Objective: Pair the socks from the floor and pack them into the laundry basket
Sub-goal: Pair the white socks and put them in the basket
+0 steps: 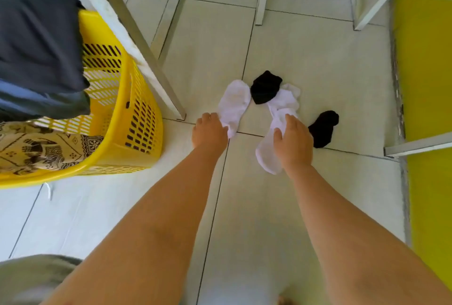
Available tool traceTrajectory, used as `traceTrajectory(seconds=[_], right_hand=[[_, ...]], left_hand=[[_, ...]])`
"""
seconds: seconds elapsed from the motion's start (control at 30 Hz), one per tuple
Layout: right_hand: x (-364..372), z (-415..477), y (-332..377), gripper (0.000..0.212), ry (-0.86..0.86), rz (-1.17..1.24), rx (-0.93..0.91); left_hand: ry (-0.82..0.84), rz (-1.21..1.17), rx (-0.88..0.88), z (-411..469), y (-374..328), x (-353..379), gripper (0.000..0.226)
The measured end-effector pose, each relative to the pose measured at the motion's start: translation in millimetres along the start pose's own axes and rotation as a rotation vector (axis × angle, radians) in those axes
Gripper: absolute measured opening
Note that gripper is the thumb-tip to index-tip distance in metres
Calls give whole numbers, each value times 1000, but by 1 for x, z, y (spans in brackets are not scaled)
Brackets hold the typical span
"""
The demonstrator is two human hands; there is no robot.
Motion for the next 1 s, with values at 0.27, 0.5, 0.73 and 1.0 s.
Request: traceTrajectory(seconds=[0.27, 0.5, 0.73, 1.0], right_hand=[[26, 63, -33, 58, -5, -182, 36], [31, 76, -35, 28, -38, -293, 37], [9, 69, -37, 12, 80, 321, 95], [-34, 46, 12, 16, 65, 507, -7]], left_hand=[[-15, -7, -226, 51, 20, 42, 67], [-93, -203, -251, 56, 19, 42, 30], [-410, -603, -89, 28, 1, 1, 4], [-417, -557, 118, 0, -16, -43, 19]])
Point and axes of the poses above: each hand's wrist, its own z-axis towards the middle knuckle, its own x-axis out of the palm, y = z × x, the point moved 5 cm from there along z, towards the middle knuckle, and after that the axes turned 8 degrees about x, right-handed, at the moved point
